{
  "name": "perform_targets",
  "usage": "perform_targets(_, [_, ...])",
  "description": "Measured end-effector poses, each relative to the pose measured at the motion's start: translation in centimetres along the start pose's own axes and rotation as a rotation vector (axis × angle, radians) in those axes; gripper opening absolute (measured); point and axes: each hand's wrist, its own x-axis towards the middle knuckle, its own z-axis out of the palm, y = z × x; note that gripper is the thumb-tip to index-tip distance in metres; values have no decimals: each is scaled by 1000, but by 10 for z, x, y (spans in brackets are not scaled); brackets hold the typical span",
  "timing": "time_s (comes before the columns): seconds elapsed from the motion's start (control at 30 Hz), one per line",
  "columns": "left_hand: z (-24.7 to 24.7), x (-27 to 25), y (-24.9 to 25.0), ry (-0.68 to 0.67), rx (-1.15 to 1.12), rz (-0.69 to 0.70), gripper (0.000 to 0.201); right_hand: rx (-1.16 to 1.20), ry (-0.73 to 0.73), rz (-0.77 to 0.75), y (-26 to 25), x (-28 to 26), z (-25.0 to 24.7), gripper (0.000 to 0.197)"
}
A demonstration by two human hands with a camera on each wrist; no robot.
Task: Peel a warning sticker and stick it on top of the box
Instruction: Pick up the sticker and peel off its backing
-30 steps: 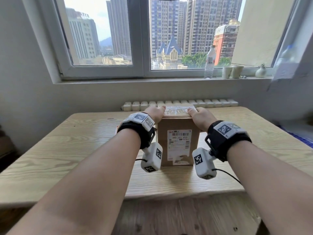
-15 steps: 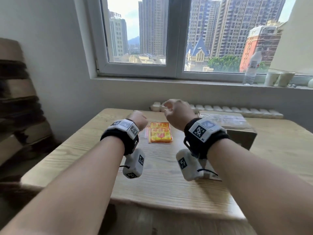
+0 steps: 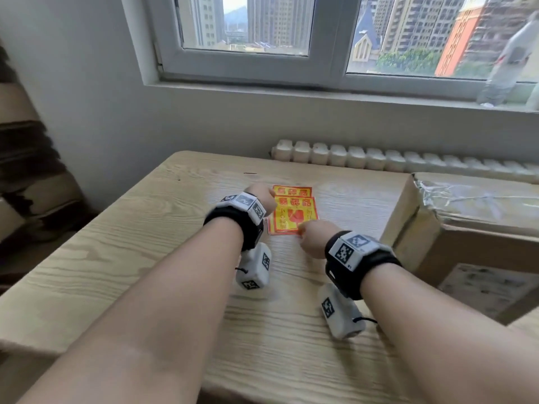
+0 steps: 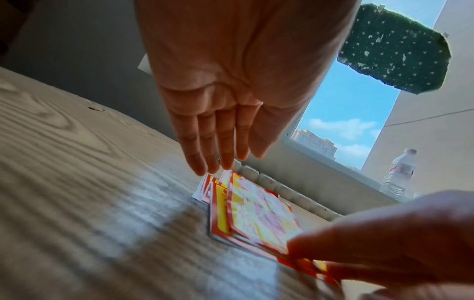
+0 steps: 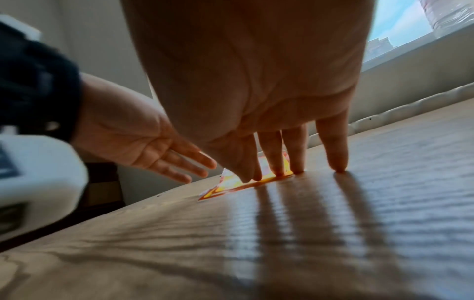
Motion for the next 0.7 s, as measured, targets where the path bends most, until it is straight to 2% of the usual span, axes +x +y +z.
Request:
perform_targets(0.13, [12, 25, 9, -65, 52, 6, 55, 39, 61, 11, 5, 8, 8, 39])
perform_targets(0.27, [19, 37, 7, -25, 59, -27, 61, 53, 67, 21, 6, 12, 8, 34])
perform_targets(0.47, [14, 35, 4, 137, -144, -76, 42, 69, 78, 32, 5, 9, 5, 32])
perform_targets(0.6, [9, 22, 5, 156, -265, -93, 29, 123, 104, 42, 0, -1, -2, 38])
perform_targets(0.7, [-1, 5, 4, 173, -369, -94, 23, 176, 210, 16, -7, -17, -16, 40])
